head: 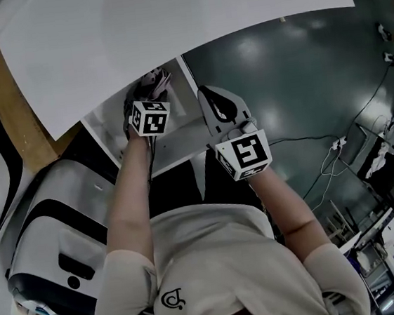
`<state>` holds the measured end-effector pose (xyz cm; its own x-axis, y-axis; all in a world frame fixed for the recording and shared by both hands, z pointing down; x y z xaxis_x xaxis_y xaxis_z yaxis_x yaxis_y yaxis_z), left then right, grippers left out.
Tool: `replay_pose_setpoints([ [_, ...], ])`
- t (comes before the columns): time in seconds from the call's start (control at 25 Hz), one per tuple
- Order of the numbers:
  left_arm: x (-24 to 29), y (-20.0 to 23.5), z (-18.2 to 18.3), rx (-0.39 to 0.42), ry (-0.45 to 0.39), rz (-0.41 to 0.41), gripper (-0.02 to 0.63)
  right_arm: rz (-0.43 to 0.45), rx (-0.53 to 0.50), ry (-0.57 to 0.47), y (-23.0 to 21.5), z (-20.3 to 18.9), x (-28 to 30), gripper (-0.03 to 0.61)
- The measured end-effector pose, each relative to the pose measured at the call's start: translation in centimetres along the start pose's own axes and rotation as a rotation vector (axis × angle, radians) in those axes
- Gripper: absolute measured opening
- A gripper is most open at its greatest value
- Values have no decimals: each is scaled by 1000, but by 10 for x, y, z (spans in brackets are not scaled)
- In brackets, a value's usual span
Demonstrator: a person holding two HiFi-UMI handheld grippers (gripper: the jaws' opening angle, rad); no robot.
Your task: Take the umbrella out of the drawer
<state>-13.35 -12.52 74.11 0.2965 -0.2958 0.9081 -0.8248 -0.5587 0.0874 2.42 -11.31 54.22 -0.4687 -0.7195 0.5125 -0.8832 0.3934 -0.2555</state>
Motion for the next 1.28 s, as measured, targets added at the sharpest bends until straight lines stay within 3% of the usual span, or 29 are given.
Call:
replay_pose_setpoints([
  [0.24, -3, 0, 1, -20, 5, -13, 267, 2, 6, 8, -4, -6, -6, 6],
  [0.48, -17, -10, 7, 100, 47, -73, 250, 18, -13, 4, 2, -1, -10, 6],
  [0.76, -55, -15, 27, 76, -44, -73, 249, 48, -53, -15, 7, 12, -16, 6],
  [1.04, -129, -17, 44, 63, -148, -79, 245, 101, -122, -51, 19, 44, -24, 6],
  [1.28, -189, -14, 57, 47, -277, -18, 241, 139, -189, -103, 38, 76, -30, 6],
])
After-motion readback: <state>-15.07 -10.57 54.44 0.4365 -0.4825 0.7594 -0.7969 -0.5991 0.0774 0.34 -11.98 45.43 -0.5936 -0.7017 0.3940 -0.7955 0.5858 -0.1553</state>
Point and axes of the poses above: the fingertips, and each gripper's own axes: x forward along the fingers, y to its left, z out of its top, the point moved 6 cm from there along -x, backward along the fingers, and after that the axes turned 3 degrees about x, right-handed, at the moved point
